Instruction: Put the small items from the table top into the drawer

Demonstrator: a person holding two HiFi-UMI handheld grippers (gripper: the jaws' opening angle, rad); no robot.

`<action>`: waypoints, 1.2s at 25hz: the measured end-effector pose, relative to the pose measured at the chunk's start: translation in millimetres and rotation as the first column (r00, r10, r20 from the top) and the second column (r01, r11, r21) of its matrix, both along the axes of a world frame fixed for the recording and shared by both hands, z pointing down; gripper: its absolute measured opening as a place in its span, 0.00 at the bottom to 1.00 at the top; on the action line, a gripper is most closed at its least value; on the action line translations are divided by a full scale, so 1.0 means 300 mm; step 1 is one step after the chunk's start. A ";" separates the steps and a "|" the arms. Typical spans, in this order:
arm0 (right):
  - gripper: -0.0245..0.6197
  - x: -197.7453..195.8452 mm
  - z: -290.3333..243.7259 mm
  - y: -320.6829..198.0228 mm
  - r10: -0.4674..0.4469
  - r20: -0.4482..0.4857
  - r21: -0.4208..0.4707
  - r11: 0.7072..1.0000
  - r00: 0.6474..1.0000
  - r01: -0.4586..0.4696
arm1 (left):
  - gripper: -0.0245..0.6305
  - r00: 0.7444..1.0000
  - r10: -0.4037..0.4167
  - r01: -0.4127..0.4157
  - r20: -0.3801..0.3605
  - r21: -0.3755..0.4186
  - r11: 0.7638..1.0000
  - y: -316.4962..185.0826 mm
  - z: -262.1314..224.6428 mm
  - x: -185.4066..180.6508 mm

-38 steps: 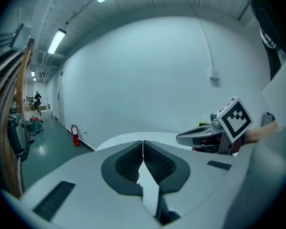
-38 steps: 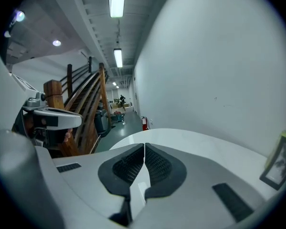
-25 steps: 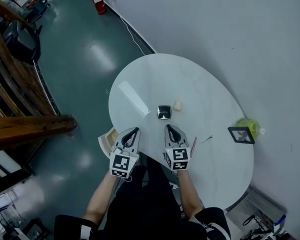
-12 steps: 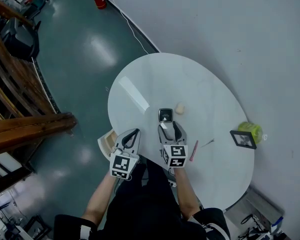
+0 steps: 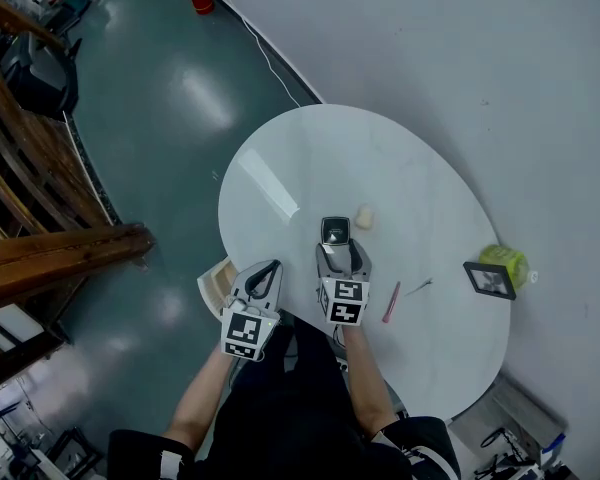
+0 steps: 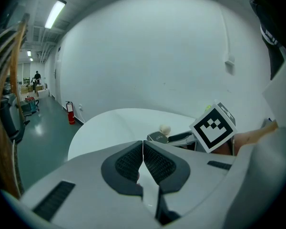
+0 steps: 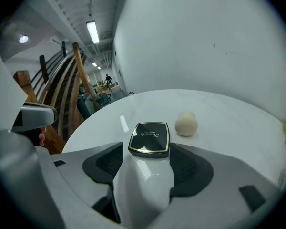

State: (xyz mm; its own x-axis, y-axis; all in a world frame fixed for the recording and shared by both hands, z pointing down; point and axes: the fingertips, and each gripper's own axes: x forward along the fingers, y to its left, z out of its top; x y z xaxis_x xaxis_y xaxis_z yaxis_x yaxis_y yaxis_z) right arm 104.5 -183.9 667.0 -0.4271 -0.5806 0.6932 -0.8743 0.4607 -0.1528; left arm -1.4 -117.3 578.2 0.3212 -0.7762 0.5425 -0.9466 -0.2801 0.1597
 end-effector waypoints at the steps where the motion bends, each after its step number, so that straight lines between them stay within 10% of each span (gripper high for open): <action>1: 0.49 0.001 0.003 -0.001 0.001 -0.005 0.001 1.000 1.000 -0.001 | 0.07 1.000 -0.002 0.002 0.000 -0.001 1.000 0.003 0.002 -0.003; 30: 0.49 -0.007 -0.012 0.001 -0.062 -0.036 0.027 0.998 0.997 0.063 | 0.07 0.998 -0.062 0.062 0.011 0.006 0.998 0.065 -0.016 -0.060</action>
State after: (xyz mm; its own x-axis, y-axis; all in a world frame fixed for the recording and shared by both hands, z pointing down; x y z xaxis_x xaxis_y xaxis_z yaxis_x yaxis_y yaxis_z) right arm 102.4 -183.7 663.3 -0.4386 -0.5726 0.6926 -0.8482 0.5184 -0.1085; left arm -19.3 -97.7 573.4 0.2659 -0.7976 0.5414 -0.9640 -0.2214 0.1473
